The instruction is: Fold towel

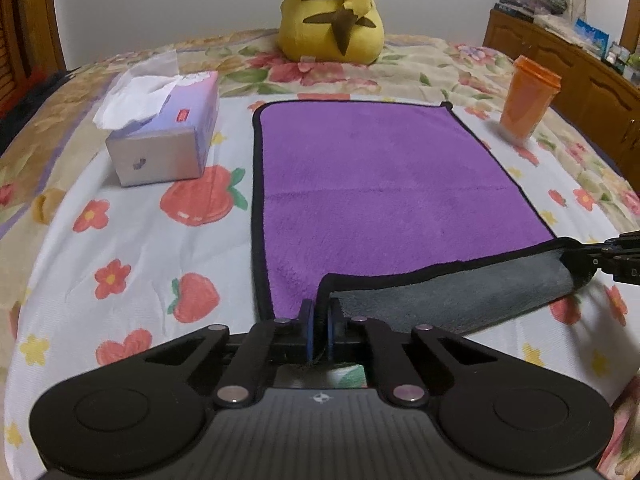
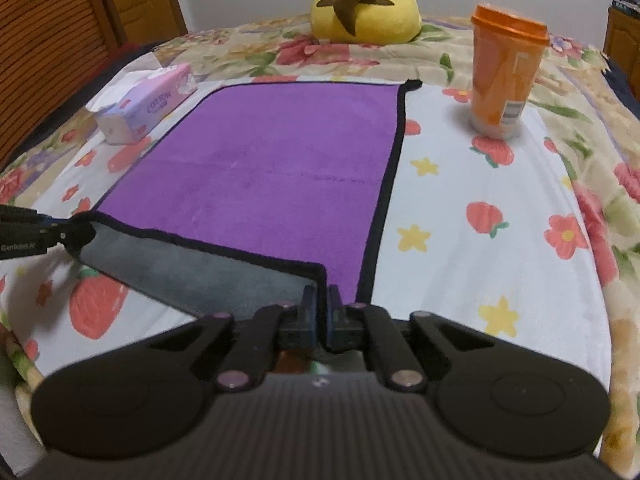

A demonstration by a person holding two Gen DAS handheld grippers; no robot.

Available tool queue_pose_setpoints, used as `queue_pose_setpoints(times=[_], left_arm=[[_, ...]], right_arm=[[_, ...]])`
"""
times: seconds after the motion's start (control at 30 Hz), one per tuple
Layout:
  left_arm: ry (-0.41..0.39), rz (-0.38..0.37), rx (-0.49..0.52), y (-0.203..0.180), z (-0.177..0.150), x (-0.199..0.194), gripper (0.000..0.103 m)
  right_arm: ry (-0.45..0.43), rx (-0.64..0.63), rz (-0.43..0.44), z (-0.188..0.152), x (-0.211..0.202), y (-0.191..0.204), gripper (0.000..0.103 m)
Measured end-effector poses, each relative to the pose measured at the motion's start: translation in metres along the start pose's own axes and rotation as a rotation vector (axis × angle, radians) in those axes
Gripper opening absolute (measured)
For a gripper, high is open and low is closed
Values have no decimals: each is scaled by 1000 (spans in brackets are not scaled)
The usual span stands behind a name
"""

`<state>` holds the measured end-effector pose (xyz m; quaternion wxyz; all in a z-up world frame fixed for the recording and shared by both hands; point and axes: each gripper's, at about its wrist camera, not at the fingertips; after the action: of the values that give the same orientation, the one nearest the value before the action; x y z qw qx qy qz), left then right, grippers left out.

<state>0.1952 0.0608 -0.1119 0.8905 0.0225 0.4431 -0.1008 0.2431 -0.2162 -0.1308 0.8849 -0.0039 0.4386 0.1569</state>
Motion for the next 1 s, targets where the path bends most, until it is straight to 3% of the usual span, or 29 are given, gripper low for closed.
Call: queue_pose_setpoints(times=[0.57, 1.0], left_arm=[[-161, -25, 14, -11, 13, -39, 9], [-203, -15, 24, -13, 20, -38, 9]], right_arm=[[-125, 15, 15, 12, -19, -4, 4], [-176, -6, 28, 26, -19, -9, 4]])
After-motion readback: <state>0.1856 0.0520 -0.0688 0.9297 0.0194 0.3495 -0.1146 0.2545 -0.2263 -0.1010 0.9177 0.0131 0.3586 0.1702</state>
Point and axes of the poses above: each gripper's, at about its wrist camera, not at the fingertips, and x roughly the way its jaws point, y to its left, z to its top, and after that the axes turned 3 degrees about y, right-handed
